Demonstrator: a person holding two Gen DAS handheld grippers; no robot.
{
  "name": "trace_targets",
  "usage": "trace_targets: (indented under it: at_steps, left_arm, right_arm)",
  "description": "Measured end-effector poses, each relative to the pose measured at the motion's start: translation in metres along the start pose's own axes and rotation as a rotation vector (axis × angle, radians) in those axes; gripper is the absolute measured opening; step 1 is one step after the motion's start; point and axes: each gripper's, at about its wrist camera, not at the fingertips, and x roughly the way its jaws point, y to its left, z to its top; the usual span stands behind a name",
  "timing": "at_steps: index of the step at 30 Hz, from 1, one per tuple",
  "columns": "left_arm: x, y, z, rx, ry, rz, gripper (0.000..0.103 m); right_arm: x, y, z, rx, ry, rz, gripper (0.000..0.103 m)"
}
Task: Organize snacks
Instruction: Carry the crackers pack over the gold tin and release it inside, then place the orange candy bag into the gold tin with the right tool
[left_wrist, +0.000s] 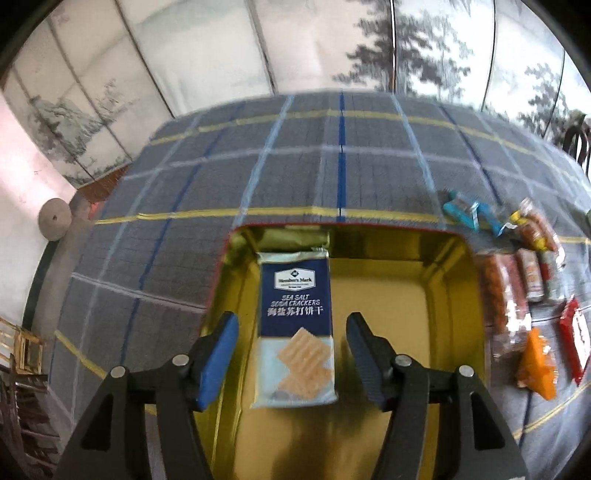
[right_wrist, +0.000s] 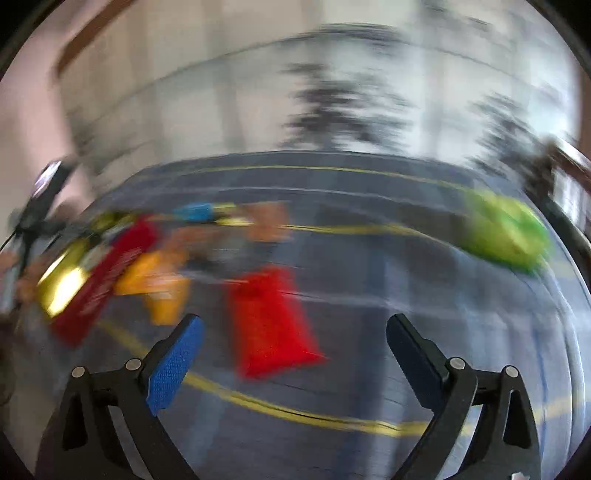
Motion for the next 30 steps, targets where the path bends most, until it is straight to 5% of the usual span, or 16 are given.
trace_targets:
  at_steps: [6, 19, 20, 23, 26, 30]
  left_arm:
    - [-0.056, 0.005, -0.030, -0.087, -0.075, -0.024, 0.065]
    - [-0.083, 0.007, -0.104, -0.105, -0.056, -0.098, 0.065]
    - [-0.081, 0.007, -0.105, -0.101, -0.049, -0.100, 0.065]
    - [-0.077, 0.005, -0.108, -0.093, -0.036, -0.101, 0.065]
    - [-0.081, 0.007, -0.109, -0.093, -0.048, -0.101, 0.065]
    - [-0.089, 0.014, -0.113, -0.105, -0.078, -0.108, 0.065]
  right_arm:
    - [0.036, 0.055, 0.017, -0.152, 0.069, 0.150, 0.099]
    - [0.101, 0.078, 0.031, -0.232, 0.168, 0.166, 0.097]
    - [0.103, 0.078, 0.031, -0.228, 0.175, 0.177, 0.092]
    - [0.118, 0.078, 0.028, -0.216, 0.245, 0.213, 0.048]
    - [0.110, 0.078, 0.029, -0.192, 0.251, 0.206, 0.038]
    - [0.069, 0.094, 0.054, -0.200, 0.143, 0.279, 0.037]
